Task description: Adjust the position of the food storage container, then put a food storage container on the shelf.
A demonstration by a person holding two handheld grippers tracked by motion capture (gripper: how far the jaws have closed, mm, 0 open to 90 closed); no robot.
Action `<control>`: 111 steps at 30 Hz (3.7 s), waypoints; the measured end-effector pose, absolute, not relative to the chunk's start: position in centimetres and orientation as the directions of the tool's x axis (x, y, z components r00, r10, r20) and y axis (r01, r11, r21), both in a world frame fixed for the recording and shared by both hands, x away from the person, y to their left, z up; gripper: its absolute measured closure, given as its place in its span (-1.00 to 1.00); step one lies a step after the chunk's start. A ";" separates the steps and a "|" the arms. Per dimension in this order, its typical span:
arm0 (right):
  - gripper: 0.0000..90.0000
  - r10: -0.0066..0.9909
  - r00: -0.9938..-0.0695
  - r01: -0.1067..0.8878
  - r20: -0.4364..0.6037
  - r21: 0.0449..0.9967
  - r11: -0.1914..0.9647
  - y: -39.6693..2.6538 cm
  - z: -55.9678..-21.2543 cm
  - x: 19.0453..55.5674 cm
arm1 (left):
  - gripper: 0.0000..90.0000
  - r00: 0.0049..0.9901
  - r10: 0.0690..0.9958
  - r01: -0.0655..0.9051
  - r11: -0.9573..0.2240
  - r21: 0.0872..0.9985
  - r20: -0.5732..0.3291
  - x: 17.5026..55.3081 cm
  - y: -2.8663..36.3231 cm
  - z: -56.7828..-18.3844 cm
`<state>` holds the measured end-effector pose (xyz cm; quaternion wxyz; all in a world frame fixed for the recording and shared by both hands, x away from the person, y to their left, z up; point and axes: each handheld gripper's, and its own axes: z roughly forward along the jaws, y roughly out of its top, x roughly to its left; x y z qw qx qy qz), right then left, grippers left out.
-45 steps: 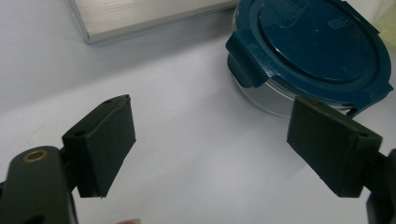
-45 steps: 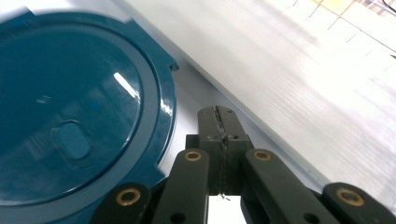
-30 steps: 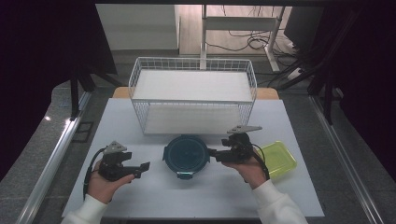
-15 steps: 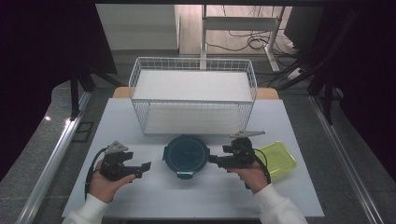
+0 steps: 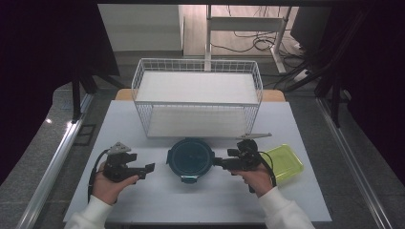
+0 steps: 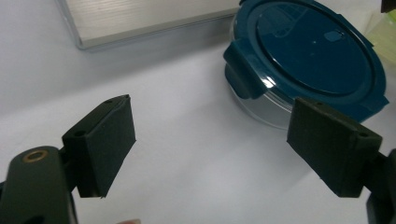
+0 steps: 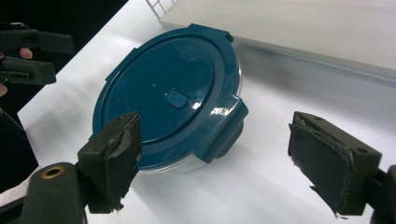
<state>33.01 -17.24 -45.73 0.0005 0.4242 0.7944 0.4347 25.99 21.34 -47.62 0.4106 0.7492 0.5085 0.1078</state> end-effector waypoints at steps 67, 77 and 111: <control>-0.48 0.654 -0.428 0.877 0.624 0.462 0.133 -13.0 -50.2 35.5 | -0.25 0.350 0.590 0.896 0.017 0.444 -0.728 33.1 17.2 -51.6; -0.34 0.650 -0.448 0.847 0.614 0.525 0.087 -13.7 -49.4 33.0 | -0.05 0.397 0.598 0.859 0.025 0.512 -0.696 30.3 17.1 -50.3; -0.35 0.666 -0.520 0.785 0.535 0.606 0.126 -13.6 -46.2 32.2 | -0.10 0.451 0.631 0.809 0.010 0.587 -0.631 29.5 16.2 -47.3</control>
